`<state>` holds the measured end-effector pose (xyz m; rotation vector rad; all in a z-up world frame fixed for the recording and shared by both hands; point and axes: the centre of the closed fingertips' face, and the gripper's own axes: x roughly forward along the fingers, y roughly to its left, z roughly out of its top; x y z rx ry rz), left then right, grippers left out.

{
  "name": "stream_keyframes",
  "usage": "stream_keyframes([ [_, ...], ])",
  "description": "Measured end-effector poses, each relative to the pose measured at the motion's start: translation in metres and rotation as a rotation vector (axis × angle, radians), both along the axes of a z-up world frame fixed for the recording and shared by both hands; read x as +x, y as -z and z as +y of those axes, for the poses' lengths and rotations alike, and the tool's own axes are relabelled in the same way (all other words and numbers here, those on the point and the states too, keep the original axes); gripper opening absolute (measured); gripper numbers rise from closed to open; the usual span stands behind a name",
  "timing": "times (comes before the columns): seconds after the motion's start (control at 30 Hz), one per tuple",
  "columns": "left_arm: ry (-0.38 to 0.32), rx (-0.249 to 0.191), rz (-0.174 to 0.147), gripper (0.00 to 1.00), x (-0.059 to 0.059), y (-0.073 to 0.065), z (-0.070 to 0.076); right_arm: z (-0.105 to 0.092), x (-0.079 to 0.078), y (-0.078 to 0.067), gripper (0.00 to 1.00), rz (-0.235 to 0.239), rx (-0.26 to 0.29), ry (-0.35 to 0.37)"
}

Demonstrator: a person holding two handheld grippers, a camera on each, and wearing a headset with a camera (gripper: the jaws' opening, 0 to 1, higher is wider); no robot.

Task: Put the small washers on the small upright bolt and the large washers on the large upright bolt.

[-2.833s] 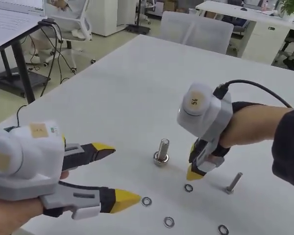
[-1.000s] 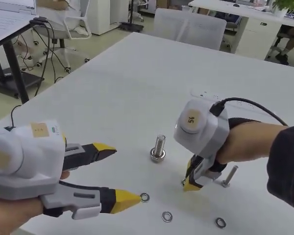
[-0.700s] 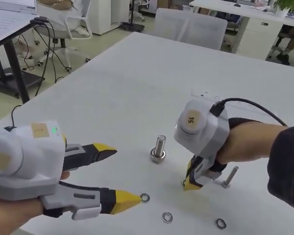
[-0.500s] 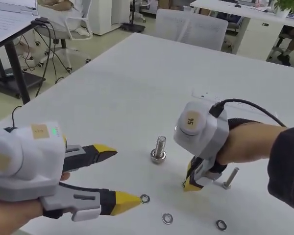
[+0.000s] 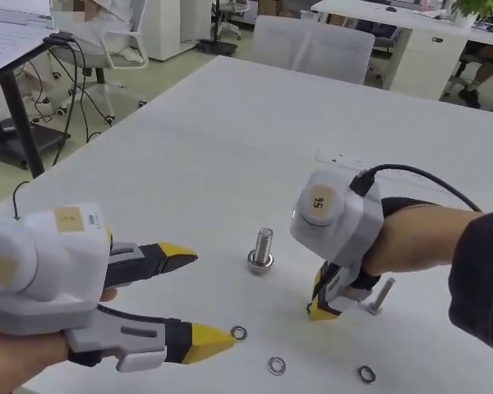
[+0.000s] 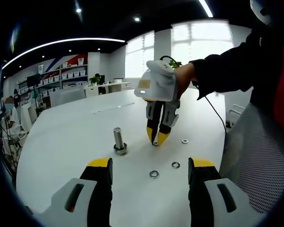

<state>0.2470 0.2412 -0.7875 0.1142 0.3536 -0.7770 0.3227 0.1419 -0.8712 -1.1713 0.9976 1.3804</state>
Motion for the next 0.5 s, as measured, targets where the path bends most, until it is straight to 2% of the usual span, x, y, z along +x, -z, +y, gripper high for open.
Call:
stream_keyframes([
  [0.17,0.019,0.005,0.000,0.64,0.000,0.000,-0.003,-0.002,-0.002,-0.002,0.13,0.000,0.001,0.007],
  [0.5,0.052,0.003,0.003,0.64,0.000,-0.001,-0.009,-0.004,-0.010,-0.016,0.13,0.011,0.033,0.040],
])
